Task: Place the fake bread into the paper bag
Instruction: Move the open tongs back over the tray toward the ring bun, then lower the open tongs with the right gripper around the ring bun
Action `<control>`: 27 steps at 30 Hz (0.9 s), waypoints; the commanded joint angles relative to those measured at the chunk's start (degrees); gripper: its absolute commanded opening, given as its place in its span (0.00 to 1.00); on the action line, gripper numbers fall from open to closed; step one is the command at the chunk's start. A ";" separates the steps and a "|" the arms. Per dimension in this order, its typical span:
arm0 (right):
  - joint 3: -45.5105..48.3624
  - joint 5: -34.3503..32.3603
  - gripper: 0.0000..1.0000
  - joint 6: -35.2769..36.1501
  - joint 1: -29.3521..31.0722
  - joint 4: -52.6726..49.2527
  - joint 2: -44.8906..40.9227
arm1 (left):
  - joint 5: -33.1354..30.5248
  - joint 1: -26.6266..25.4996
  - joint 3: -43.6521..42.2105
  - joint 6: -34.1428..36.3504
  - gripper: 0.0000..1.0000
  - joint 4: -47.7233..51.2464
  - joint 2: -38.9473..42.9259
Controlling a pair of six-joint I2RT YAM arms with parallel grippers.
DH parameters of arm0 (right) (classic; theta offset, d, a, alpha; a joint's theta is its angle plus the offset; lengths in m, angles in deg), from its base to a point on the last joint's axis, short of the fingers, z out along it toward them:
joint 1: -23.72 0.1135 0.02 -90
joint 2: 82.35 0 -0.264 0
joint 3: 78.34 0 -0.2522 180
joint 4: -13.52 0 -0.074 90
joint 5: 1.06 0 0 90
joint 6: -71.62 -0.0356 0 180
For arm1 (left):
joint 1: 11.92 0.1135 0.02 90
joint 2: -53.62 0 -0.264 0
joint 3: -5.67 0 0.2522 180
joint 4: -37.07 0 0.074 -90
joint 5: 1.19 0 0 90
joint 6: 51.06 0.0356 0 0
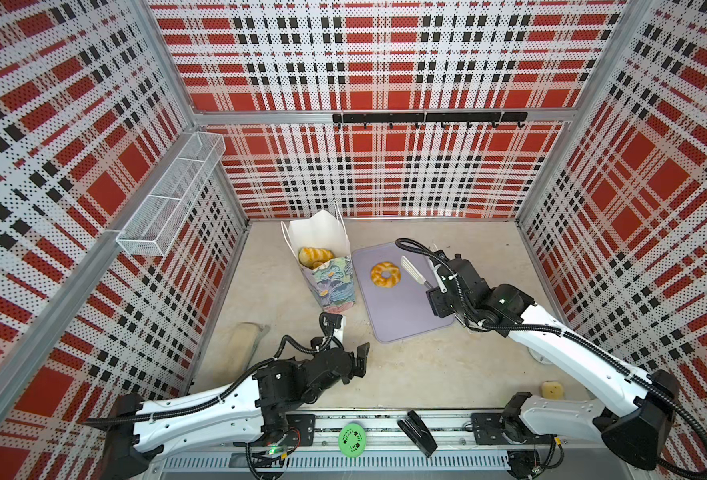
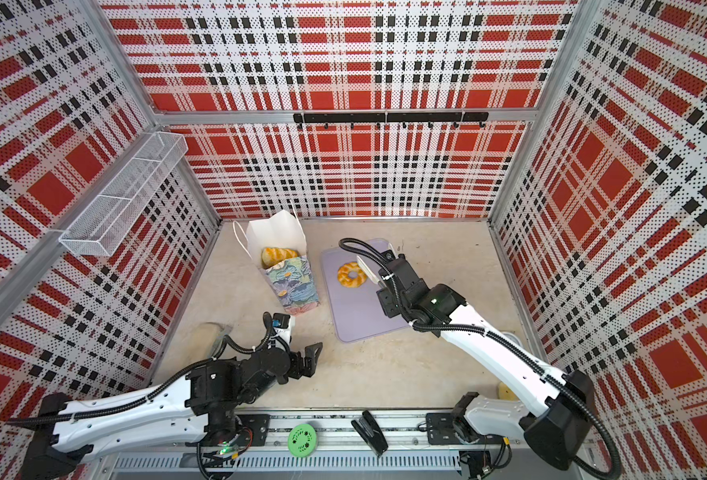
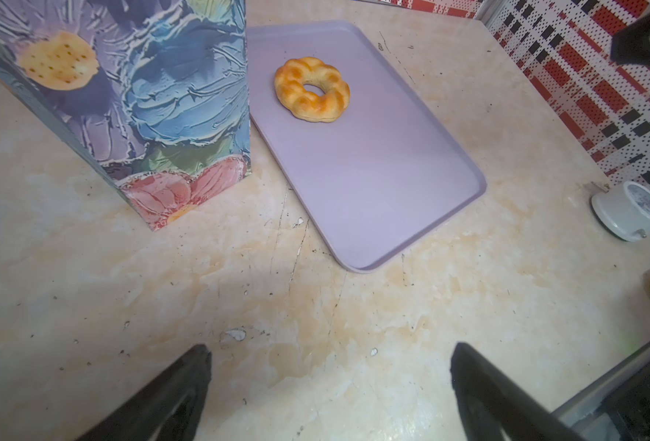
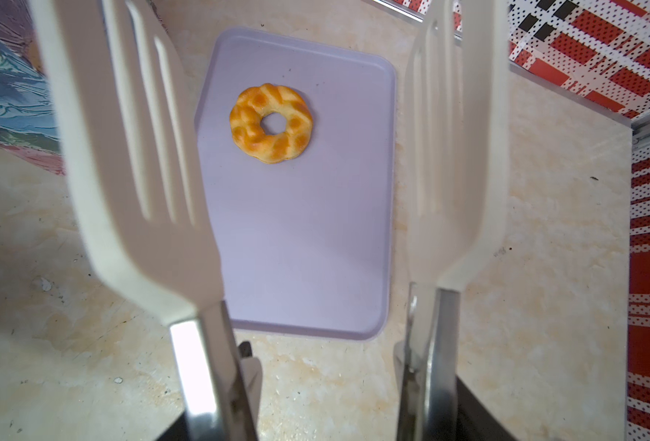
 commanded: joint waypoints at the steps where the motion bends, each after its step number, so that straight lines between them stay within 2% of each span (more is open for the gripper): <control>1: 1.35 0.76 0.65 -1.16 -1.28 3.77 -2.16 | -0.96 -0.51 -0.04 -0.96 0.99 -3.15 -1.31; 14: 5.21 4.07 0.65 -0.12 -5.62 6.39 0.71 | 1.00 -0.95 0.16 -2.00 0.99 -6.14 -8.48; 27: -2.75 7.55 0.63 3.74 -7.27 7.93 16.64 | 3.57 -0.92 0.15 -2.35 0.99 -10.50 -14.87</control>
